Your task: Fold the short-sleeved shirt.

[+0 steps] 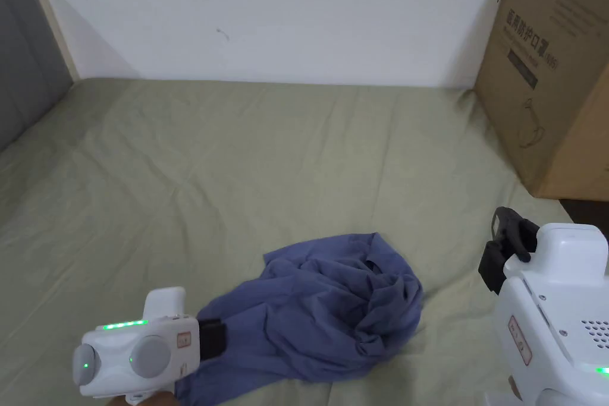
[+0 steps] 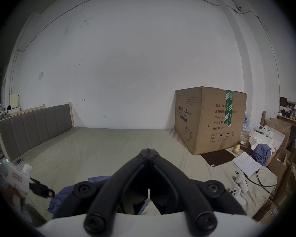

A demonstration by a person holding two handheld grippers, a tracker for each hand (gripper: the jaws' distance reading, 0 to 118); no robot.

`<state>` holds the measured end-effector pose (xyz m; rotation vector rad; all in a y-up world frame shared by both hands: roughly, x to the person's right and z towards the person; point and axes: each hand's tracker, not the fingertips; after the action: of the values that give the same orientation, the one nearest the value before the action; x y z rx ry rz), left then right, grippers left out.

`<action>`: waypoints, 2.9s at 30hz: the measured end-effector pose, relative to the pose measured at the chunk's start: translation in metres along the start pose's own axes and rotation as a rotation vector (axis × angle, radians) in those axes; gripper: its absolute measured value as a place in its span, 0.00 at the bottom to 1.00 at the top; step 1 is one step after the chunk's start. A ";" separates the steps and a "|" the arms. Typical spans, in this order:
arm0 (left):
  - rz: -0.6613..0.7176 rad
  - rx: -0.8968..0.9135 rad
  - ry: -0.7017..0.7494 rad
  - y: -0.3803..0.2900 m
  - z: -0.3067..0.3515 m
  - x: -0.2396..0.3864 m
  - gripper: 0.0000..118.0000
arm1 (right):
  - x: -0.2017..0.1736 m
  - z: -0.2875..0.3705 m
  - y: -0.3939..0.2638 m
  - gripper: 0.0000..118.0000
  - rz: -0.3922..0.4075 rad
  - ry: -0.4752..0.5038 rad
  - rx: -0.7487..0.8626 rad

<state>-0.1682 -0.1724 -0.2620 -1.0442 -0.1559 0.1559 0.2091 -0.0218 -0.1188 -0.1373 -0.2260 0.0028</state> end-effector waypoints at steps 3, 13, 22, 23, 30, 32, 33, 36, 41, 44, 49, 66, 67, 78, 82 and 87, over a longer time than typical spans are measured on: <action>0.030 -0.016 0.029 -0.017 -0.011 -0.004 0.82 | 0.000 -0.004 -0.007 0.00 -0.003 0.005 -0.021; -0.104 -0.007 0.139 -0.047 -0.042 0.016 0.45 | 0.008 -0.028 -0.032 0.00 -0.012 0.017 -0.127; -0.077 0.111 -0.008 -0.030 -0.002 0.022 0.03 | 0.023 -0.149 -0.067 0.42 -0.077 0.101 -0.446; -0.076 0.111 -0.016 -0.026 0.001 0.021 0.03 | 0.023 -0.169 -0.073 0.56 -0.080 0.093 -0.494; -0.050 0.125 -0.064 -0.012 -0.003 0.010 0.03 | 0.002 -0.277 -0.114 0.96 0.000 0.190 -0.748; -0.047 0.119 -0.072 -0.011 -0.007 0.009 0.03 | -0.015 -0.315 -0.133 0.94 0.015 0.204 -0.829; -0.048 0.115 -0.078 -0.010 -0.008 0.008 0.03 | -0.019 -0.324 -0.141 0.87 0.018 0.206 -0.844; -0.046 0.112 -0.089 -0.009 -0.009 0.007 0.03 | -0.028 -0.338 -0.165 0.42 0.076 0.181 -0.924; -0.032 0.111 -0.109 -0.007 -0.009 0.002 0.03 | -0.026 -0.327 -0.171 0.05 0.037 0.177 -0.912; -0.009 0.125 -0.134 -0.006 -0.004 0.000 0.03 | -0.021 -0.301 -0.145 0.05 0.026 0.183 -0.819; 0.095 0.193 -0.225 0.011 0.015 -0.008 0.03 | 0.004 -0.253 -0.080 0.04 -0.027 0.233 -0.658; 0.021 0.616 -0.217 0.233 0.151 -0.006 0.03 | 0.090 -0.200 0.148 0.03 -0.100 0.103 -0.196; 0.003 0.624 -0.216 0.250 0.159 -0.001 0.03 | 0.093 -0.201 0.161 0.03 -0.118 0.096 -0.170; -0.163 0.713 -0.106 0.390 0.207 0.063 0.03 | 0.102 -0.225 0.250 0.03 -0.120 0.043 -0.057; -0.181 0.732 -0.080 0.420 0.208 0.071 0.03 | 0.101 -0.238 0.272 0.03 -0.124 0.039 -0.025; -0.177 0.756 -0.039 0.450 0.196 0.074 0.03 | 0.094 -0.258 0.287 0.03 -0.142 0.036 0.008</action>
<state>-0.1594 0.2306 -0.5519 -0.2721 -0.2025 0.0631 0.3617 0.2292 -0.3862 -0.1134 -0.1998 -0.1401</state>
